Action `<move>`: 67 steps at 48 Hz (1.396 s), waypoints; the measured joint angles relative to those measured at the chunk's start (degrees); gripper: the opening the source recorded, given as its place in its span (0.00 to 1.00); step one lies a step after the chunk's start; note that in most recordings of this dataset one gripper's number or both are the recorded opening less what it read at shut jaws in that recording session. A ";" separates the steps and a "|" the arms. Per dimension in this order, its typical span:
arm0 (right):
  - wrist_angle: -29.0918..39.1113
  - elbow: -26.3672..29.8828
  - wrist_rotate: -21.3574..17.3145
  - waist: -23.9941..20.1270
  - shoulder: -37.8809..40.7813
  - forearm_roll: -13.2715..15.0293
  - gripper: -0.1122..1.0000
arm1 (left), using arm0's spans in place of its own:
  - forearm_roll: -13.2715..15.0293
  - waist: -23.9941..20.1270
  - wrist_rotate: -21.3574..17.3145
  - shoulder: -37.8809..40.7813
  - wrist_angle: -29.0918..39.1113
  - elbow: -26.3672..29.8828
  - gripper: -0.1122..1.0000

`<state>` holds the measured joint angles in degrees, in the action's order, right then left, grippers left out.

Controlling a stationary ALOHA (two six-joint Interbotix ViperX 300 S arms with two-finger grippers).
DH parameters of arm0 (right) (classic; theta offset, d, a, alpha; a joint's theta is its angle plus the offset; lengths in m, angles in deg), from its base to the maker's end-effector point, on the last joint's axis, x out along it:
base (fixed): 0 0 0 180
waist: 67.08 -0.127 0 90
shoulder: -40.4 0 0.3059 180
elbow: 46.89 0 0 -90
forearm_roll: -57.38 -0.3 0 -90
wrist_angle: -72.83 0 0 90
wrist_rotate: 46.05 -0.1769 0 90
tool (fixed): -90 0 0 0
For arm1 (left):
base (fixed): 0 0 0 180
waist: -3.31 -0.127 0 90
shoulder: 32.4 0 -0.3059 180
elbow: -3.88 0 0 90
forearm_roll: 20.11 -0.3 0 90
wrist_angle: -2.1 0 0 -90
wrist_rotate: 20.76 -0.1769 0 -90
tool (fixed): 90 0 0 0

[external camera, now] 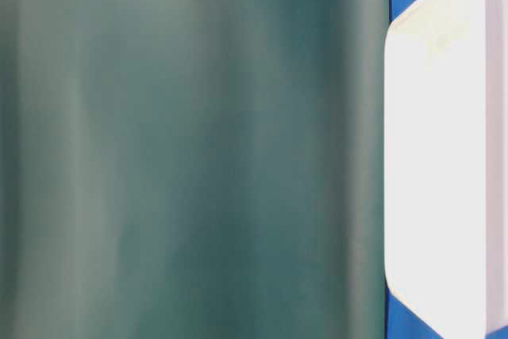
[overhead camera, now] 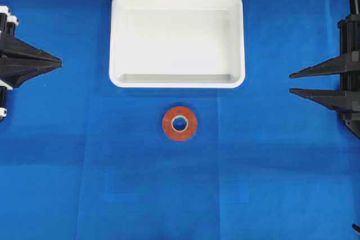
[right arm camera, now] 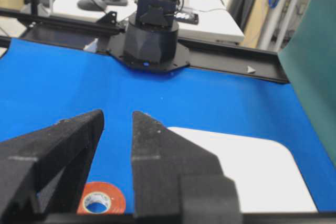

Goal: Place one roll of tape in the white case with the left arm.
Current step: 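Move the left gripper over the red tape roll, fingers open, then lower the left gripper and close it on the red tape roll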

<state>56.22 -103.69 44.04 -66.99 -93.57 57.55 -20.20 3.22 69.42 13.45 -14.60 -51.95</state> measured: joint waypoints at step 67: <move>5.63 1.14 0.44 0.97 2.46 0.00 0.00 | -1.76 10.81 5.62 58.71 25.40 37.79 0.85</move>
<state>61.84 -102.55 44.48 -66.03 -91.11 57.55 -21.96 14.03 75.04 72.16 10.80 -14.16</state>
